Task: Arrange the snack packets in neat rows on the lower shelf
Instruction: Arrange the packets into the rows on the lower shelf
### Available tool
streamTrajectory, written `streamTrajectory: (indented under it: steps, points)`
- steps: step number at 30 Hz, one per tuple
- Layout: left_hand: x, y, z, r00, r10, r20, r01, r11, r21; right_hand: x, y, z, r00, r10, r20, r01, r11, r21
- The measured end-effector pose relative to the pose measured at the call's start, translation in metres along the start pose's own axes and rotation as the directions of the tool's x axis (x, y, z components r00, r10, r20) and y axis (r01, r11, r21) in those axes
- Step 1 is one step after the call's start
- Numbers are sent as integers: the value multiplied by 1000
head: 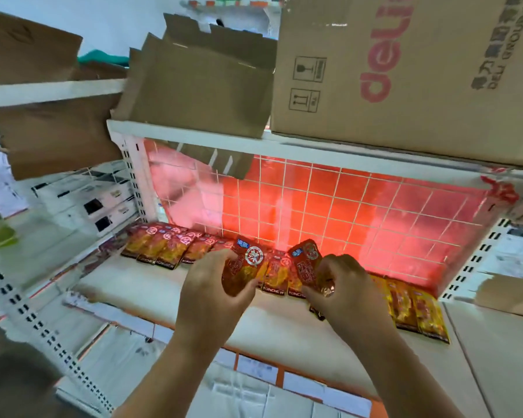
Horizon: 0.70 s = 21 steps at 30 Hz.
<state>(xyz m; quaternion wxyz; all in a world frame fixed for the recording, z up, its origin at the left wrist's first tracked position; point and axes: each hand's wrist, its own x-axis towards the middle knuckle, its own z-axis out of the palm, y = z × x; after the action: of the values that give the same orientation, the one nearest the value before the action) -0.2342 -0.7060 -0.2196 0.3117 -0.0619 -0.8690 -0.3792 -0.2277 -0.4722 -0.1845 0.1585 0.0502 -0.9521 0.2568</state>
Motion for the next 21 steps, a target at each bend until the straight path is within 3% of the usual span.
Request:
streamTrajectory:
  steps: [6, 21]
  points:
    - [6, -49, 11, 986, -163, 38, 163, 987, 3, 28, -11, 57, 995, 27, 97, -29, 999, 18]
    - [50, -138, 39, 942, -331, 53, 303, 910, 283, 92, -24, 146, 956, -55, 289, 38, 997, 63]
